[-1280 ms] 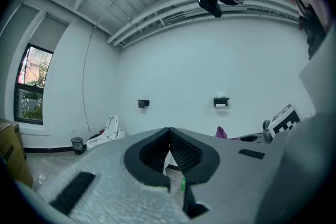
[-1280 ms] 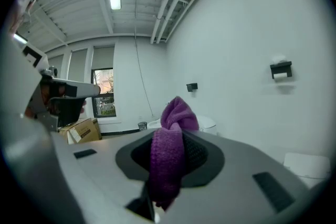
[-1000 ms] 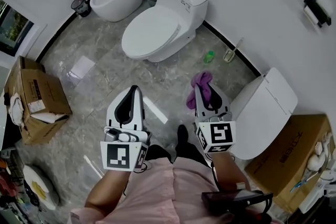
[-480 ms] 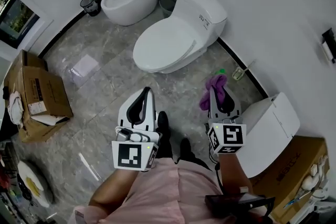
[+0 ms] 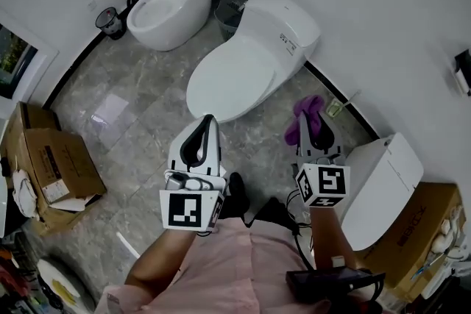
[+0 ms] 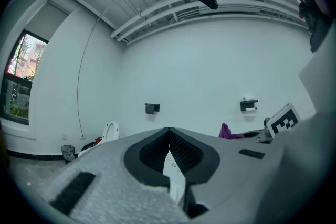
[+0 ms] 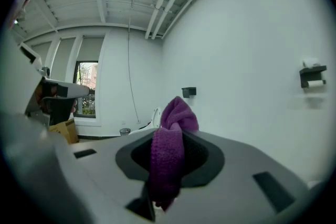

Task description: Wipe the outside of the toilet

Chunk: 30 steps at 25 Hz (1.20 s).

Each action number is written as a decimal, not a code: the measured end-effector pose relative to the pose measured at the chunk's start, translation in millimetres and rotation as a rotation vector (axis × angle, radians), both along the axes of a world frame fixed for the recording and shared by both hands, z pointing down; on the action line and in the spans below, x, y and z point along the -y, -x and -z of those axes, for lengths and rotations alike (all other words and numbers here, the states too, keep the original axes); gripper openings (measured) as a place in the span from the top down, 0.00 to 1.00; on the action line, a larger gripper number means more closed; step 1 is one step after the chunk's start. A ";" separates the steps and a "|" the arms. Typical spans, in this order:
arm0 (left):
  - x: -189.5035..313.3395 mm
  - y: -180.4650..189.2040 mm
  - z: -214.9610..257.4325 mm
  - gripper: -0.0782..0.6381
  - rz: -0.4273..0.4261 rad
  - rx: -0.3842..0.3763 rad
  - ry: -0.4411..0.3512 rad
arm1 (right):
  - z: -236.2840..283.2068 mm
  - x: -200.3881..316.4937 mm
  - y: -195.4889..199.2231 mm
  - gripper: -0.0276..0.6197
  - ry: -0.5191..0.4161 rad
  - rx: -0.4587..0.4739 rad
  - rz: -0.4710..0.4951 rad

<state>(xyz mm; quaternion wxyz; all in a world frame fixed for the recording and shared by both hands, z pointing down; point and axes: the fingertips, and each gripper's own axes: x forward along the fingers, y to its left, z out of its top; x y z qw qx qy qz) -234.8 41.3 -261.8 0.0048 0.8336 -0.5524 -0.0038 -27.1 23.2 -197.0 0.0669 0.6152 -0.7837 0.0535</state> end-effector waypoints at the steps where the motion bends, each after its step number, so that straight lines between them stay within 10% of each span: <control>1: 7.4 1.6 4.5 0.88 -0.003 -0.003 -0.008 | 5.8 5.3 0.6 0.82 -0.010 -0.004 -0.005; 15: 65.1 -37.4 43.9 0.88 -0.033 0.001 -0.081 | 49.2 53.6 -43.6 0.82 -0.102 -0.038 -0.043; 30: 149.4 -121.9 -25.9 0.88 0.019 0.037 0.015 | -49.8 147.0 -121.3 0.82 0.048 0.024 0.062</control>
